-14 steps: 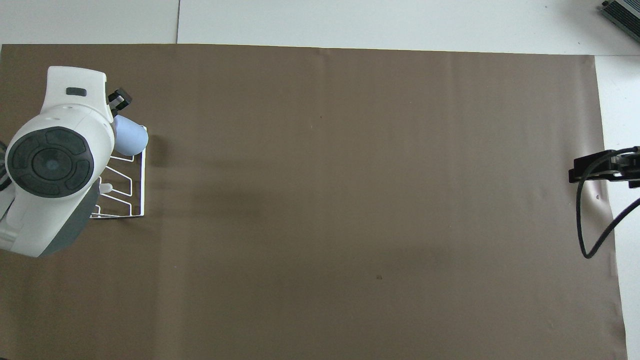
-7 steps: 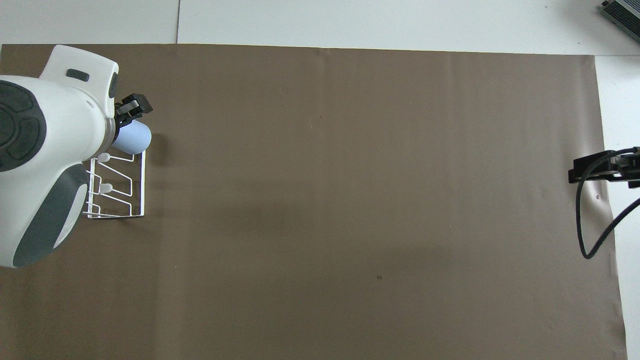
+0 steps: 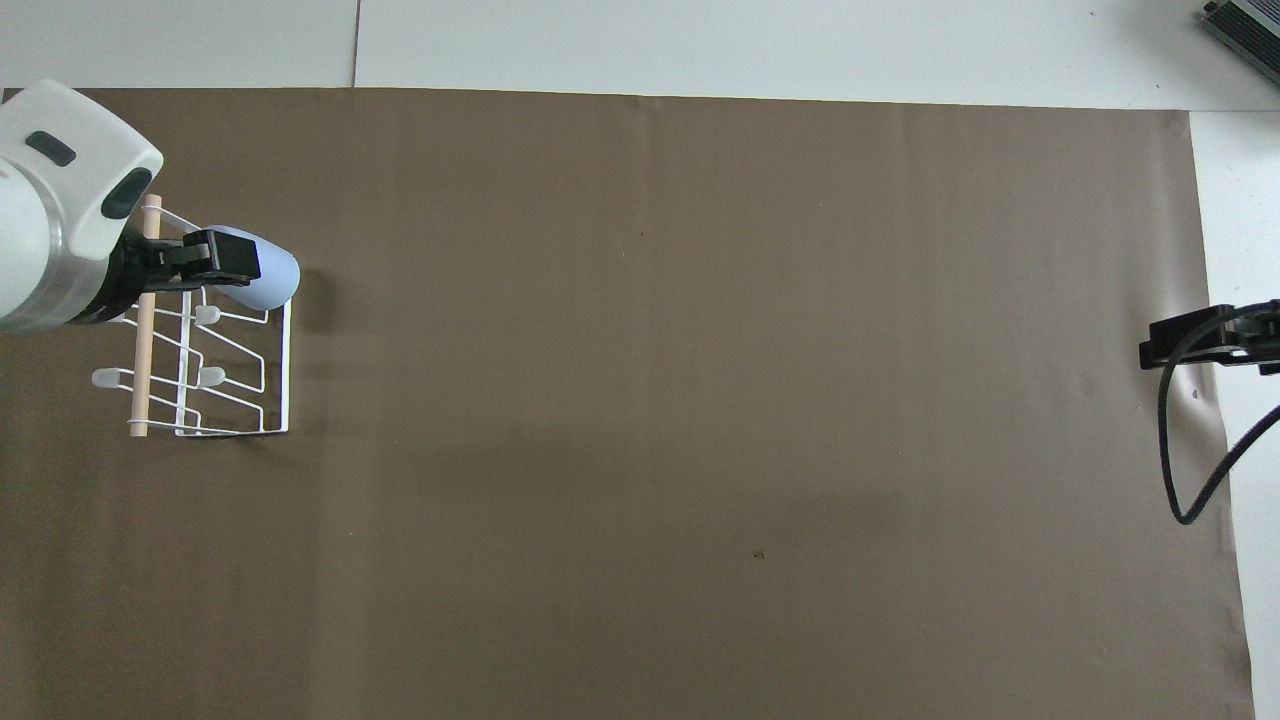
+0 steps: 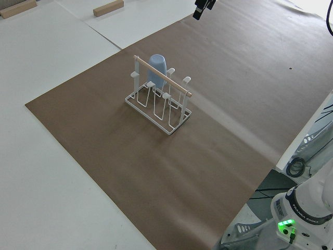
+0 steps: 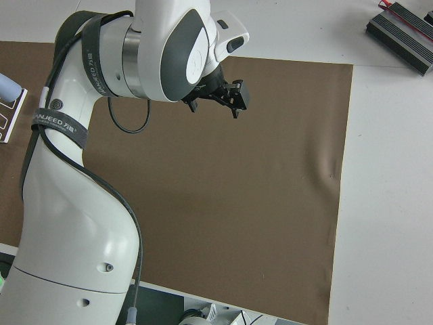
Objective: Hang cup on cup holder
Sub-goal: 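Open the left gripper and pull it back from the cup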
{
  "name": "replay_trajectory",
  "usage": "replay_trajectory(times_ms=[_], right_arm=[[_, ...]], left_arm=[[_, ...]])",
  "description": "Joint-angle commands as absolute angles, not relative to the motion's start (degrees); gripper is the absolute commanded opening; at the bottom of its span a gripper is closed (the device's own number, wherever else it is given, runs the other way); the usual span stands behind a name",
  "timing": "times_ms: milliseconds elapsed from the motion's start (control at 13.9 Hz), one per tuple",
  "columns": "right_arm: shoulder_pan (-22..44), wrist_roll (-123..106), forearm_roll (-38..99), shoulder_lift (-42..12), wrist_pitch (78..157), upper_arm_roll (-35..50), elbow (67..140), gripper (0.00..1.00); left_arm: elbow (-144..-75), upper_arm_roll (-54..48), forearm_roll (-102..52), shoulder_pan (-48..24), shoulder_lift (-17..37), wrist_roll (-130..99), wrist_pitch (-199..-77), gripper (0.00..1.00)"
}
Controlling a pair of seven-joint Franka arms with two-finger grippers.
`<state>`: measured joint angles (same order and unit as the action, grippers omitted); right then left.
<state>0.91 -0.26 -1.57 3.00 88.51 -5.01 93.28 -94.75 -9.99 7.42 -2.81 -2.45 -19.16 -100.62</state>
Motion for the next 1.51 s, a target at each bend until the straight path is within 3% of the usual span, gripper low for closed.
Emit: replay_trajectory(times_ms=[0,862,1438], right_arm=[[0.4,-1.8,-0.5,3.7,88.8,-5.1,94.1,1.0],[0.4,1.0,2.1,3.9,88.2,-5.2,93.9,1.0],[0.9,0.9,2.1,4.4,88.2,-5.1,94.0,1.0]], left_arm=[[-92.9,-9.9,4.7,-1.6,-2.4,-14.2,-96.8,1.0],[-91.9,-9.8,2.5,1.1,-2.3,-4.8,-91.8,1.0],[-87.7,-7.1,3.4,1.0,-1.3,-0.4,-84.6,1.0]])
